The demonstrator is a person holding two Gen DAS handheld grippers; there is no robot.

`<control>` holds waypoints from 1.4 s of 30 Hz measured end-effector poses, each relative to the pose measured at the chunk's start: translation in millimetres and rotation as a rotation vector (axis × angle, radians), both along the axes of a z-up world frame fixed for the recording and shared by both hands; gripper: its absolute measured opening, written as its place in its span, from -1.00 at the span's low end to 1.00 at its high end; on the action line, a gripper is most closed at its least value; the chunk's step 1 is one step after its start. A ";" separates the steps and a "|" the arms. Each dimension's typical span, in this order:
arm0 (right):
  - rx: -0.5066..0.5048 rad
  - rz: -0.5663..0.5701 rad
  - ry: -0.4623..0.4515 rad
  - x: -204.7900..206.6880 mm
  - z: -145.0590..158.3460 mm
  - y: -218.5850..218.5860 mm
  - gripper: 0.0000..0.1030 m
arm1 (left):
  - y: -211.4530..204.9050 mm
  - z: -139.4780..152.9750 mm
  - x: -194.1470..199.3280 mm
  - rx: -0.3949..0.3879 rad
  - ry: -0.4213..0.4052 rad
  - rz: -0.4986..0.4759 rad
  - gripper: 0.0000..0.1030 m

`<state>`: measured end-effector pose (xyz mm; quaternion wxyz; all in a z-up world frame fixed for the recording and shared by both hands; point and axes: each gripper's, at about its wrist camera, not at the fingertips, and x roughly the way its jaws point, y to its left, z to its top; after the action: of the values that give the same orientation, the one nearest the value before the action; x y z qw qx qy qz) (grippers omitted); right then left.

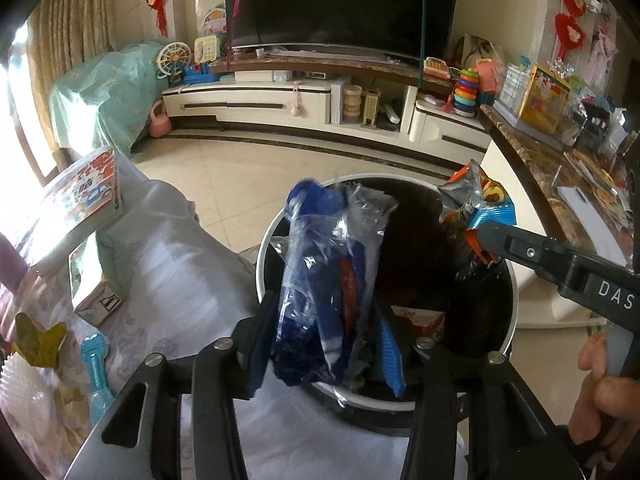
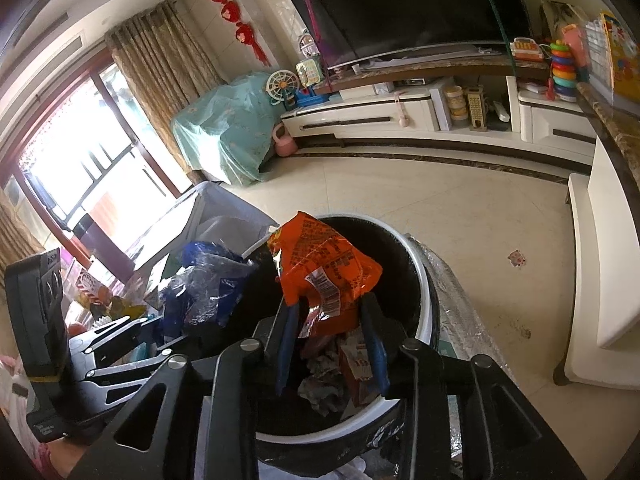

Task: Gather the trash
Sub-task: 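Open both tools to drop the plastic bag and snack bag into the bin, then move both tools back over the table toward the foam net and blue bottle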

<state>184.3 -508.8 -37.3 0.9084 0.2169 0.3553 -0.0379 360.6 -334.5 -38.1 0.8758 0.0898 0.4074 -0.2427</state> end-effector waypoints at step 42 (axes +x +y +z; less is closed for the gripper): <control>0.024 0.081 -0.052 -16.9 12.6 70.6 0.72 | 142.4 0.1 -93.4 -0.084 0.022 0.232 0.32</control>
<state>167.4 -438.2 -24.6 0.9155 0.2143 0.3404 0.0087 267.1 -192.1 -38.0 0.8966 0.0025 0.4139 -0.1576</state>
